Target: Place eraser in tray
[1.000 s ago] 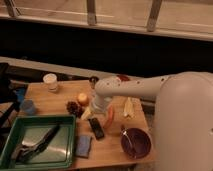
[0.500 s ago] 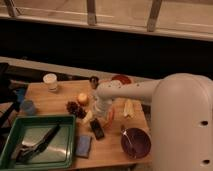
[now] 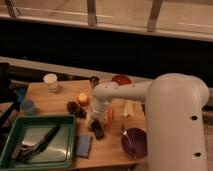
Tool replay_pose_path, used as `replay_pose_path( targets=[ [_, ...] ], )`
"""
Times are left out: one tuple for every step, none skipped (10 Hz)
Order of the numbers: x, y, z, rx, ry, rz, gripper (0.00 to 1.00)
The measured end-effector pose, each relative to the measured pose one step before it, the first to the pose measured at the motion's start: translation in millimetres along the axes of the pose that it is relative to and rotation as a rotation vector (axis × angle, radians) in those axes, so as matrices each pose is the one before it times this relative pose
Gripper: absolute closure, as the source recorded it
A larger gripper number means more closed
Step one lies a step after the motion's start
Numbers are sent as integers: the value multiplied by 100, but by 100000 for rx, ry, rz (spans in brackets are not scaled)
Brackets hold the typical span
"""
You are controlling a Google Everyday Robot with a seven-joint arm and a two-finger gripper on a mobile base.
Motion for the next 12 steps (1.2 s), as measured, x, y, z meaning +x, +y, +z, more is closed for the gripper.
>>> replay_pose_path(
  targets=[
    [36, -195, -240, 196, 58, 245, 68],
    [-47, 192, -105, -542, -226, 39, 78],
    [-36, 325, 33, 90, 349, -588, 86],
    [162, -234, -28, 520, 162, 503, 90],
    [72, -242, 78, 1245, -778, 536, 90],
    [-15, 138, -95, 937, -1462, -162, 90],
    [61, 222, -840, 1763, -3189, -520, 90],
    [17, 257, -1253, 1247, -2932, -284, 90],
    [12, 360, -1279, 824, -2614, -335, 90],
    [-149, 452, -1873, 900, -3874, -304, 90],
    [-435, 434, -2394, 742, -5600, -512, 90],
    [-611, 325, -1626, -112, -4295, -891, 90]
  ],
)
